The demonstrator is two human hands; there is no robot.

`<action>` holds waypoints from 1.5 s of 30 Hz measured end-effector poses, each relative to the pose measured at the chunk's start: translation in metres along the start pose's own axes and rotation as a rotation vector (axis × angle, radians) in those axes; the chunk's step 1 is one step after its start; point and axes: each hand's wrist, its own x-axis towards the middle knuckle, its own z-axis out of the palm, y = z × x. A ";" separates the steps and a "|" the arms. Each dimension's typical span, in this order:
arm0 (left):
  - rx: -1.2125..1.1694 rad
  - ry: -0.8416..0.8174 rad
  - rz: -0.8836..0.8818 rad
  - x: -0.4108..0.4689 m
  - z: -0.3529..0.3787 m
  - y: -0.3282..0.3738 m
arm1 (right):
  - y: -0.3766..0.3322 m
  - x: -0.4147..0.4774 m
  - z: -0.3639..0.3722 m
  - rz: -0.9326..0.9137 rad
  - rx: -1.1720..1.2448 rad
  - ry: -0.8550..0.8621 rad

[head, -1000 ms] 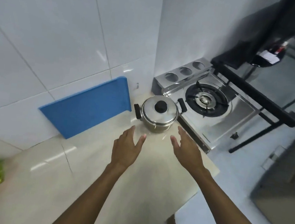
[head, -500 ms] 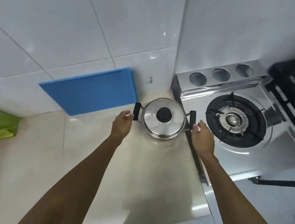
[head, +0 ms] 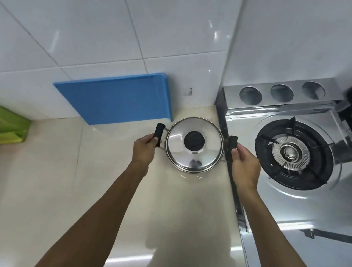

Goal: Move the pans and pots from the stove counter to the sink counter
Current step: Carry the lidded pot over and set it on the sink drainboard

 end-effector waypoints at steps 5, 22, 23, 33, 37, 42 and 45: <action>-0.091 0.109 0.017 -0.042 -0.080 -0.013 | -0.041 -0.046 0.028 -0.118 -0.012 -0.069; -0.319 0.736 0.203 -0.258 -0.503 -0.114 | -0.196 -0.390 0.250 -0.636 0.043 -0.502; -0.327 0.761 0.212 -0.272 -0.530 -0.126 | -0.202 -0.417 0.266 -0.650 0.047 -0.531; -0.384 1.147 0.136 -0.410 -0.731 -0.249 | -0.230 -0.660 0.419 -0.772 0.094 -0.904; -0.447 1.293 0.056 -0.441 -0.786 -0.295 | -0.234 -0.740 0.480 -0.834 0.067 -1.065; -0.487 1.401 -0.032 -0.445 -0.865 -0.338 | -0.240 -0.819 0.569 -0.860 0.045 -1.208; -0.513 1.442 -0.046 -0.429 -0.925 -0.357 | -0.251 -0.859 0.633 -0.859 0.057 -1.255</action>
